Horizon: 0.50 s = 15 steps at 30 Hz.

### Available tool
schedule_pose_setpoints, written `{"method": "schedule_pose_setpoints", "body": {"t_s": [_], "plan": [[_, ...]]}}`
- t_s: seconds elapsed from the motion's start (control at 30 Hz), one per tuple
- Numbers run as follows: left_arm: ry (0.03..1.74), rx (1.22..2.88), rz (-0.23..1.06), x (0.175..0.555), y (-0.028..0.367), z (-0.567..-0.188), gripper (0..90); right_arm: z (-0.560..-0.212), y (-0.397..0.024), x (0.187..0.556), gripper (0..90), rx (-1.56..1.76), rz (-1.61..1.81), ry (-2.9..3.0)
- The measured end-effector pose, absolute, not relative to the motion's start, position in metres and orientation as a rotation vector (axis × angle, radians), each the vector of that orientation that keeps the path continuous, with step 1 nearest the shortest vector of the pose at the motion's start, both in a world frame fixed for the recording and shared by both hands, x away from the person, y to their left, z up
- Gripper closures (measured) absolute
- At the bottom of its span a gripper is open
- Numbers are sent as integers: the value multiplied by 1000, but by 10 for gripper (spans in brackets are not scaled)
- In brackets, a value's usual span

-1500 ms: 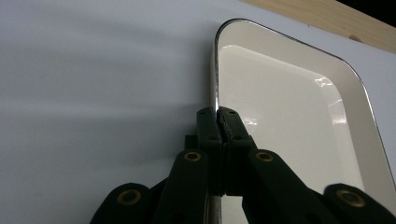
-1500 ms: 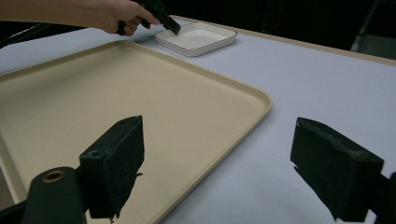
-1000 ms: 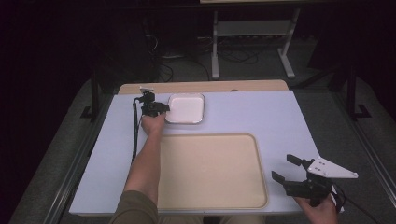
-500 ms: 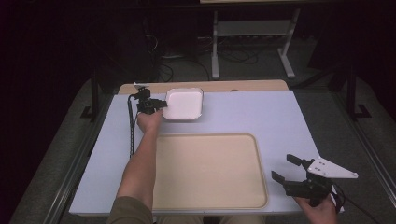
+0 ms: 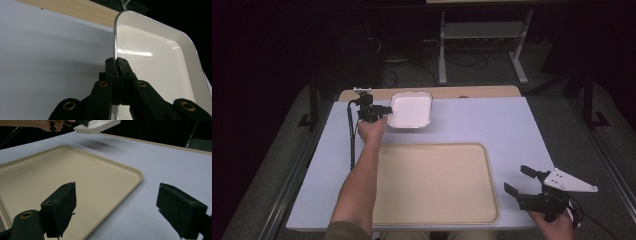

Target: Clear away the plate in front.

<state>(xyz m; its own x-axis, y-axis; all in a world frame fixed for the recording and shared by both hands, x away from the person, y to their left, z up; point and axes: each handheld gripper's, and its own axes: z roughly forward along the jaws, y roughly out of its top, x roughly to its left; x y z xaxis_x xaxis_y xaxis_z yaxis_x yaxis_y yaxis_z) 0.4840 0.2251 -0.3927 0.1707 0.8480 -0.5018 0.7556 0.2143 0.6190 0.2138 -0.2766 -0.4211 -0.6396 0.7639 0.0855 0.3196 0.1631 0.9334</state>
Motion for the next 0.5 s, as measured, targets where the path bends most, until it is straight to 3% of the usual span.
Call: {"method": "schedule_pose_setpoints", "body": {"t_s": [0.5], "plan": [[1525, 1541, 141, 460, 233, -370, 887, -420, -275, 212, 140, 1014, 1479, 2038]]}}
